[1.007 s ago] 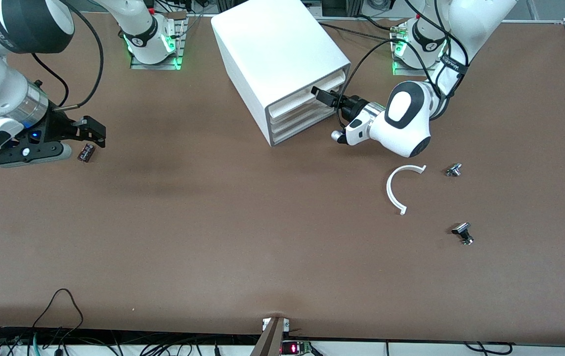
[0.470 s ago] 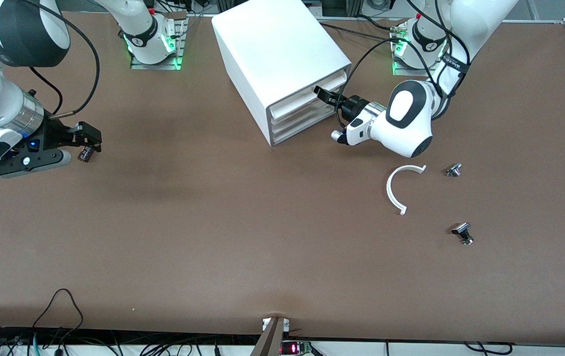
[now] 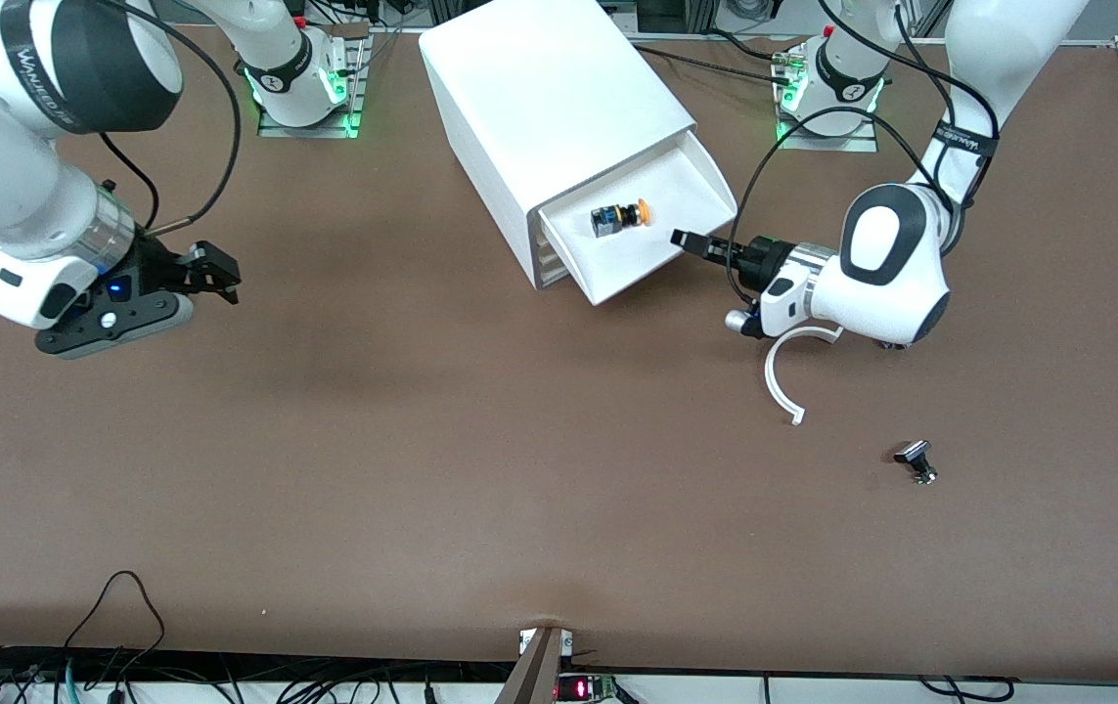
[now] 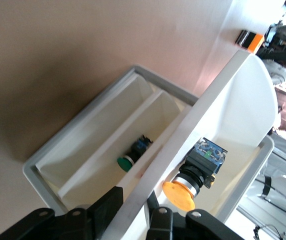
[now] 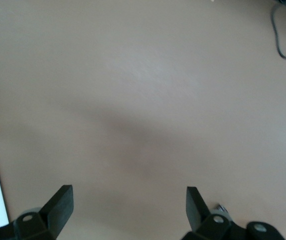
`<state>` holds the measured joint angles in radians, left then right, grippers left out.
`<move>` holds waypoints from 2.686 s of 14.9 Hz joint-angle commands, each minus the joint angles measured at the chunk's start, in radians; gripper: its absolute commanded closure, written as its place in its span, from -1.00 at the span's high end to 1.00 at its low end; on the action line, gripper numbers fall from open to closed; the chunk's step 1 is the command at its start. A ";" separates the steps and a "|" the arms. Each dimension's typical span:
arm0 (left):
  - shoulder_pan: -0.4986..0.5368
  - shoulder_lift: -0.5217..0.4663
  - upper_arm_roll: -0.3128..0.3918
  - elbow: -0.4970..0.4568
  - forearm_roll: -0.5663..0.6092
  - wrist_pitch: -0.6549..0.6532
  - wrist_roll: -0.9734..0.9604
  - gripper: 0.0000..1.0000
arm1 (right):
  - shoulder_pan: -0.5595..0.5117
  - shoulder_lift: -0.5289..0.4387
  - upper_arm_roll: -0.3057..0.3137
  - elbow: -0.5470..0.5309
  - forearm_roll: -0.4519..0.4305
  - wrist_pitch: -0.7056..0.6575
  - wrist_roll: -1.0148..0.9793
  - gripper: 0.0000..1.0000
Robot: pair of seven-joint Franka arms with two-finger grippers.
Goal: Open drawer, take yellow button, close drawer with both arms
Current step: 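Pull the drawer out of the cabinet with the left gripper, then reach the right gripper into the drawer while the left gripper withdraws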
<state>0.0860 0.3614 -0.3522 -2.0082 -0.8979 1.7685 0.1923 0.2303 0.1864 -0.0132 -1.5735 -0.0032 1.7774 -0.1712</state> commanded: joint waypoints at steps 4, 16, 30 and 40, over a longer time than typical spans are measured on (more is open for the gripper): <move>0.012 0.019 0.050 0.062 0.060 0.106 0.002 -1.00 | 0.206 0.168 0.022 0.174 0.023 0.048 -0.021 1.00; 0.075 -0.169 0.052 0.075 0.226 0.186 0.021 1.00 | 0.512 0.327 0.045 0.316 0.011 0.221 -0.120 1.00; 0.089 -0.453 0.179 0.273 0.867 -0.109 -0.075 1.00 | 0.673 0.458 0.041 0.388 -0.064 0.223 -0.347 1.00; 0.080 -0.444 0.165 0.290 0.901 -0.199 -0.220 1.00 | 0.687 0.505 0.042 0.389 -0.069 0.329 -0.410 1.00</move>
<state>0.1711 -0.0933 -0.1861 -1.7452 -0.0178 1.5911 -0.0115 0.9103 0.6627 0.0355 -1.2275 -0.0615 2.0917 -0.5657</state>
